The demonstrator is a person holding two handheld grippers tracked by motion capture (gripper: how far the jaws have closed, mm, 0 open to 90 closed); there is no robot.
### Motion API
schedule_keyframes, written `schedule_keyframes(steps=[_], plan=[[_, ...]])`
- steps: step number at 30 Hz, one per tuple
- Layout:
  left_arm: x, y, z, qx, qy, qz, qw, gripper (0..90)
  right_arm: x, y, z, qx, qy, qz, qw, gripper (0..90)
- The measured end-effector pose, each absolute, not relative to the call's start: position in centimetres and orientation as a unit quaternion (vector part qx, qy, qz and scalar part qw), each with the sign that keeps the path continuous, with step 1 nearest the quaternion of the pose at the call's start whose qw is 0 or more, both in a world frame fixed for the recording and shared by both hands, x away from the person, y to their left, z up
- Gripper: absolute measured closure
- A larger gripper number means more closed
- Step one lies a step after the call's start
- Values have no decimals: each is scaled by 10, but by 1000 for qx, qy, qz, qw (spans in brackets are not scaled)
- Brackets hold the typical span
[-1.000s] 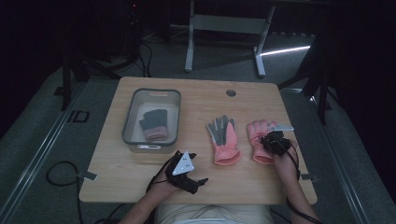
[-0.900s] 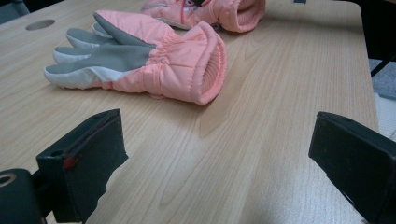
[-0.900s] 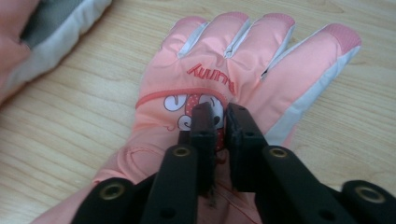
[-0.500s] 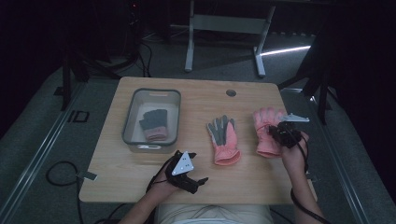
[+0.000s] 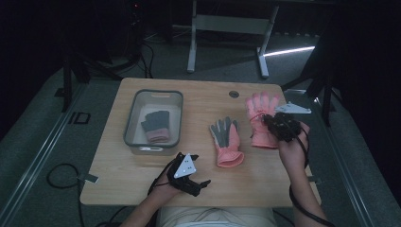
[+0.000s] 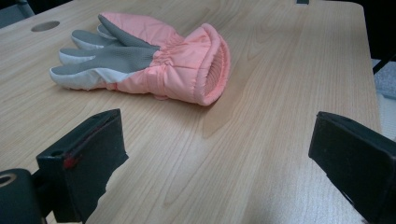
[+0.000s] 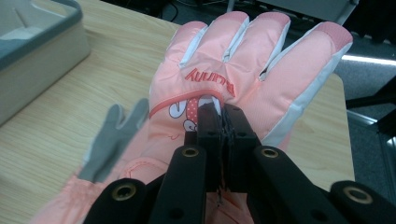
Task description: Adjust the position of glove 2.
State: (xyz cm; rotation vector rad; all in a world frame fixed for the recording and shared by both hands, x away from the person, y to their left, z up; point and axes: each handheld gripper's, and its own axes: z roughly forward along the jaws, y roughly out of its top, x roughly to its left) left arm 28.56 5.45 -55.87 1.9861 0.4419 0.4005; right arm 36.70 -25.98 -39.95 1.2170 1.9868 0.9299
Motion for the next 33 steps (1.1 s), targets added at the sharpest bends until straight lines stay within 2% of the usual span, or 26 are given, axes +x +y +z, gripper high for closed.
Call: schedule_keyframes(steps=[14, 24, 33], plan=[[285, 54, -558, 825, 181, 168, 509, 33, 361, -200, -393, 434, 773, 363, 288, 872], [285, 58, -557, 821, 183, 170, 513, 33, 366, -171, -424, 439, 790, 333, 268, 871], [285, 59, -557, 821, 184, 168, 513, 33, 366, -169, -443, 457, 792, 315, 252, 871]])
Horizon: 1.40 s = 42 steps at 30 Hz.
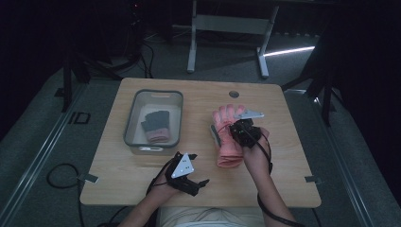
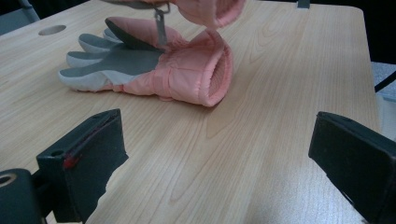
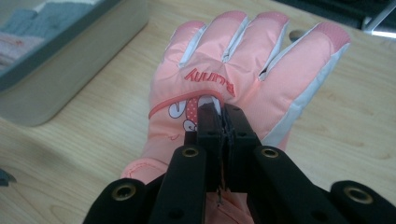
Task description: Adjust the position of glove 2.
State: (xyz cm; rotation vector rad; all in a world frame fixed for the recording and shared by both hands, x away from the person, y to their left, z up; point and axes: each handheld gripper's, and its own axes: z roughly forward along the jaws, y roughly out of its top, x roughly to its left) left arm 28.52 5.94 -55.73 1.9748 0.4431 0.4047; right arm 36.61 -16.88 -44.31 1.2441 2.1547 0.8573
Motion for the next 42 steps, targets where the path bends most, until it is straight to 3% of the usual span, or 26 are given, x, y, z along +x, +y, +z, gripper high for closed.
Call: schedule_keyframes(steps=[25, 31, 42], plan=[[286, 57, -560, 821, 191, 169, 512, 32, 393, -172, -502, 488, 793, 297, 209, 853], [288, 57, -561, 820, 201, 171, 508, 32, 395, -173, -504, 488, 793, 300, 204, 839], [290, 56, -562, 810, 231, 170, 512, 41, 393, -187, -477, 472, 791, 339, 190, 712]])
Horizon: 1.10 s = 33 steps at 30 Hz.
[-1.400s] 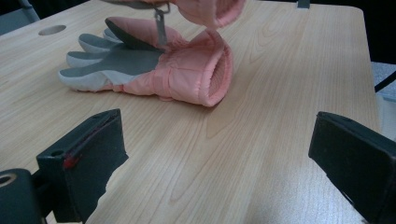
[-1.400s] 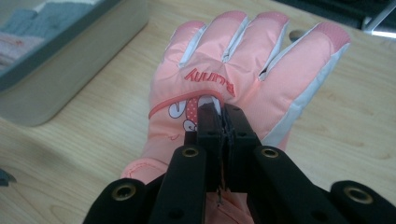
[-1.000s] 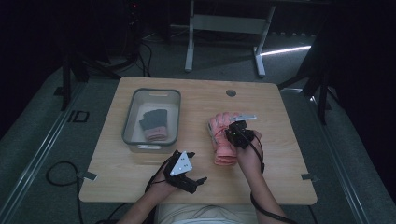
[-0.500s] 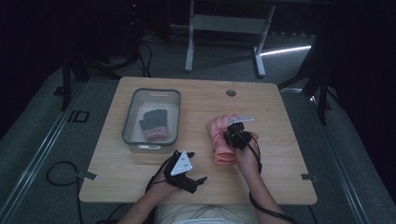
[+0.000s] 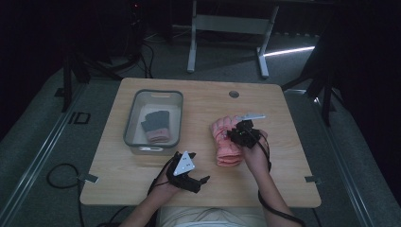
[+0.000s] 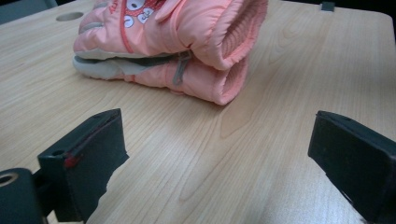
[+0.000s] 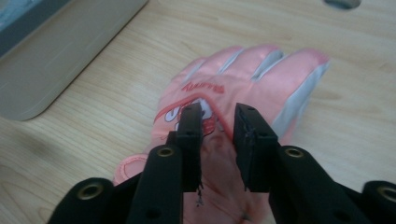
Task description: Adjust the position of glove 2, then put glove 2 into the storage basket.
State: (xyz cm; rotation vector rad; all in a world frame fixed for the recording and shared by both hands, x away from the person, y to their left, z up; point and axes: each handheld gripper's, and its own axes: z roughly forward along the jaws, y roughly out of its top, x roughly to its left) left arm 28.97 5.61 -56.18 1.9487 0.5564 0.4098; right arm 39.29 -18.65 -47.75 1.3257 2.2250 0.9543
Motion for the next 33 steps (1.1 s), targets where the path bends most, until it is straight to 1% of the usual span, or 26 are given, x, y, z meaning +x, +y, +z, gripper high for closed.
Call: schedule_keyframes(steps=[4, 6, 7, 10, 13, 15, 17, 20, 21, 24, 26, 29, 33], plan=[[291, 57, -562, 811, 235, 155, 513, 41, 389, -195, -468, 463, 790, 347, 203, 692], [291, 57, -562, 810, 235, 154, 514, 40, 388, -197, -465, 461, 790, 349, 204, 691], [292, 56, -559, 809, 232, 147, 520, 40, 386, -203, -458, 455, 791, 356, 202, 708], [294, 55, -557, 814, 238, 132, 514, 40, 384, -211, -450, 441, 797, 356, 209, 709], [295, 52, -556, 818, 237, 145, 503, 41, 382, -220, -446, 426, 803, 355, 217, 703], [295, 48, -552, 821, 244, 154, 492, 42, 381, -226, -446, 415, 808, 356, 218, 683], [297, 46, -546, 820, 256, 153, 488, 43, 381, -231, -446, 409, 812, 351, 224, 683], [302, 45, -536, 820, 265, 113, 495, 66, 381, -239, -447, 401, 814, 360, 217, 680], [304, 44, -534, 820, 268, 108, 495, 69, 382, -242, -447, 401, 814, 359, 218, 676], [306, 44, -533, 819, 268, 108, 495, 71, 384, -246, -448, 401, 815, 358, 217, 677], [321, 41, -525, 813, 278, 116, 499, 71, 388, -249, -451, 396, 818, 356, 220, 671], [332, 35, -516, 810, 278, 130, 499, 126, 391, -247, -452, 388, 819, 357, 225, 669], [344, 22, -500, 816, 262, 148, 493, 149, 395, -242, -451, 381, 815, 369, 232, 670]])
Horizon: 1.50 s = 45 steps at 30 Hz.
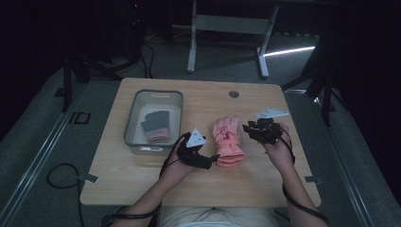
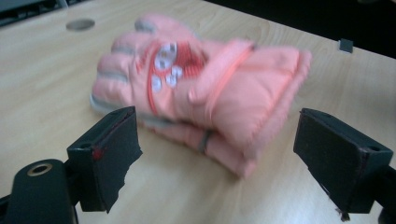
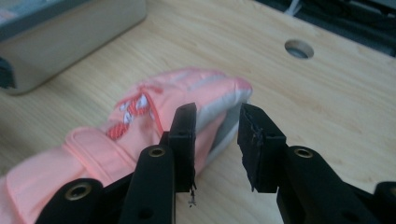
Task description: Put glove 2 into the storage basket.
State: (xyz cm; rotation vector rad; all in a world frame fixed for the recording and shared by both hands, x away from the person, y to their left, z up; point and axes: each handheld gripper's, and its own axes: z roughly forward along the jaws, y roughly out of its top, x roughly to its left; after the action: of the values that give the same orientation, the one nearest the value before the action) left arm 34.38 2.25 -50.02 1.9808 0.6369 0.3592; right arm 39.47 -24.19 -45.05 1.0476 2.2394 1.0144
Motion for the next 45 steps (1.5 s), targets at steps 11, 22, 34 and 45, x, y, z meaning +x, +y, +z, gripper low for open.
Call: schedule_keyframes(steps=[11, 22, 34, 45], plan=[[381, -4, -481, 821, 268, 171, 475, 321, 409, -215, -453, 363, 816, 395, 216, 650], [406, -15, -499, 825, 337, 157, 426, 214, 420, -219, -483, 407, 814, 386, 150, 551], [431, -12, -526, 823, 398, 67, 400, 230, 437, -238, -513, 439, 826, 338, 104, 397], [447, -13, -551, 808, 437, -26, 394, 365, 447, -234, -528, 457, 823, 335, 35, 461]])
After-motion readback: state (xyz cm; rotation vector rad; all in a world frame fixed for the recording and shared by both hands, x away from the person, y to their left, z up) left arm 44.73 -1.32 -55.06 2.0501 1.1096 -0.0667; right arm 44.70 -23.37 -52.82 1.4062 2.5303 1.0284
